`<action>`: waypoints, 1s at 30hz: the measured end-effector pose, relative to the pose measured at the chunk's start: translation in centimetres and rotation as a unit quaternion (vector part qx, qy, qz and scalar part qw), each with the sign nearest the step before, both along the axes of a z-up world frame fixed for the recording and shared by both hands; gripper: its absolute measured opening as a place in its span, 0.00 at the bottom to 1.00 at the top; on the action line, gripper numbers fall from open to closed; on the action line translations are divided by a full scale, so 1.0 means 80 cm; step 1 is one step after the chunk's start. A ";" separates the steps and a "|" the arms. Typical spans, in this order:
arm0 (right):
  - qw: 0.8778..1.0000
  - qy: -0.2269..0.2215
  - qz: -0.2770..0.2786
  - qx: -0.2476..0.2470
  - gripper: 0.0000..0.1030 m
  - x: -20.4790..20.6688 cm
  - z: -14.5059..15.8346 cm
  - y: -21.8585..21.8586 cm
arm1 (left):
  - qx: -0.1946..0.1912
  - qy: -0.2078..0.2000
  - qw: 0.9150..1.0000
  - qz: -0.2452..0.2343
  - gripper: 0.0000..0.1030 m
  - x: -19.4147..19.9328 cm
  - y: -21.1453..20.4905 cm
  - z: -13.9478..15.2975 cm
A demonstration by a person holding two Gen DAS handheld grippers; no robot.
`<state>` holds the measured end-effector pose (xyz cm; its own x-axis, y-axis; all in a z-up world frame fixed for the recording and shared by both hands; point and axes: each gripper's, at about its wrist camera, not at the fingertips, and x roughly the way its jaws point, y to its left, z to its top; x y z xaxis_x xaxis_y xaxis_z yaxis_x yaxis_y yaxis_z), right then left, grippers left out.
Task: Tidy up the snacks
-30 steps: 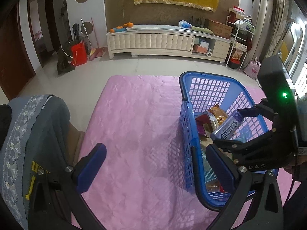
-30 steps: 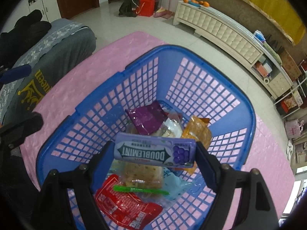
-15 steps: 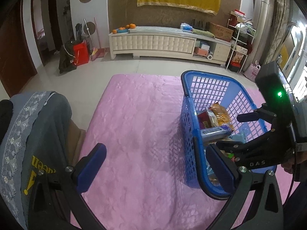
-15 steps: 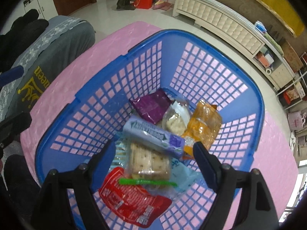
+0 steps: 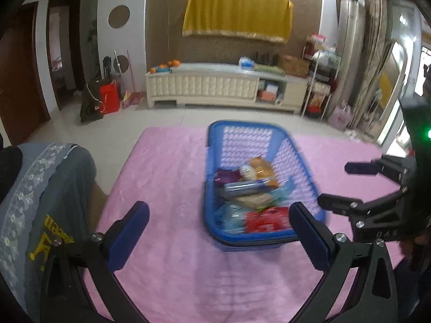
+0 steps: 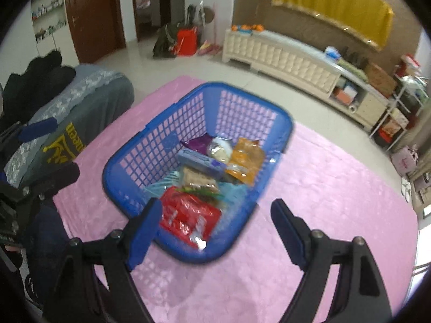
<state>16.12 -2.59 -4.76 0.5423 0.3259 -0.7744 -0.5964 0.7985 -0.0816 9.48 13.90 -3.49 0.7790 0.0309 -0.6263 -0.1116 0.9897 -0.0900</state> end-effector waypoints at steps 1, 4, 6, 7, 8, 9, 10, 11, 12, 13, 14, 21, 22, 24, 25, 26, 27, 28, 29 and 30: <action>1.000 -0.013 -0.007 0.008 0.83 -0.011 0.007 -0.011 | -0.005 -0.008 1.000 0.000 0.99 -0.008 -0.006 0.005; 0.998 -0.050 -0.032 0.035 0.84 -0.041 0.029 -0.044 | -0.008 -0.038 0.999 0.006 0.99 -0.037 -0.030 0.023; 0.995 -0.065 -0.047 0.057 0.85 -0.061 0.039 -0.061 | -0.004 -0.050 0.999 0.007 0.99 -0.055 -0.047 0.034; 0.993 -0.075 -0.053 0.070 0.86 -0.074 0.045 -0.071 | -0.002 -0.055 0.998 0.007 0.99 -0.063 -0.054 0.039; 0.992 -0.083 -0.056 0.077 0.86 -0.082 0.050 -0.076 | 0.001 -0.060 0.998 0.007 0.99 -0.073 -0.061 0.044; 0.990 -0.094 -0.059 0.086 0.86 -0.095 0.056 -0.083 | 0.005 -0.068 0.998 0.008 0.99 -0.083 -0.070 0.050; 0.989 -0.102 -0.062 0.093 0.86 -0.103 0.061 -0.087 | 0.007 -0.078 0.997 0.013 0.99 -0.095 -0.078 0.057; 0.986 -0.111 -0.066 0.103 0.86 -0.114 0.065 -0.093 | 0.007 -0.086 0.996 0.014 0.99 -0.104 -0.084 0.060; 0.984 -0.117 -0.071 0.109 0.87 -0.122 0.069 -0.098 | 0.007 -0.094 0.995 0.015 0.99 -0.115 -0.091 0.064; 0.983 -0.124 -0.076 0.113 0.87 -0.132 0.071 -0.103 | 0.009 -0.100 0.995 0.017 0.99 -0.124 -0.099 0.068; 0.982 -0.129 -0.079 0.115 0.87 -0.141 0.072 -0.106 | 0.012 -0.104 0.994 0.018 0.99 -0.131 -0.105 0.070; 0.968 -0.170 -0.106 0.149 0.94 -0.204 0.083 -0.139 | 0.030 -0.122 0.992 0.008 0.99 -0.172 -0.144 0.074; 0.967 -0.172 -0.111 0.153 0.95 -0.210 0.084 -0.144 | 0.030 -0.123 0.992 0.006 0.99 -0.176 -0.147 0.074; 0.966 -0.171 -0.114 0.158 0.96 -0.218 0.083 -0.149 | 0.029 -0.125 0.992 0.003 0.99 -0.184 -0.151 0.072; 0.966 -0.171 -0.114 0.160 0.96 -0.220 0.082 -0.149 | 0.029 -0.124 0.992 0.002 0.99 -0.186 -0.153 0.071; 0.965 -0.170 -0.114 0.163 0.96 -0.224 0.081 -0.151 | 0.029 -0.124 0.992 0.000 0.99 -0.187 -0.156 0.069; 0.965 -0.170 -0.115 0.165 0.96 -0.226 0.079 -0.152 | 0.030 -0.123 0.992 -0.001 0.99 -0.188 -0.158 0.068; 0.963 -0.171 -0.118 0.169 0.96 -0.228 0.078 -0.154 | 0.032 -0.122 0.992 -0.001 0.99 -0.190 -0.162 0.067; 0.962 -0.172 -0.121 0.174 0.97 -0.231 0.077 -0.156 | 0.034 -0.121 0.992 -0.002 0.99 -0.190 -0.164 0.065; 0.960 -0.174 -0.124 0.181 0.98 -0.233 0.076 -0.160 | 0.035 -0.119 0.992 -0.002 0.99 -0.192 -0.165 0.063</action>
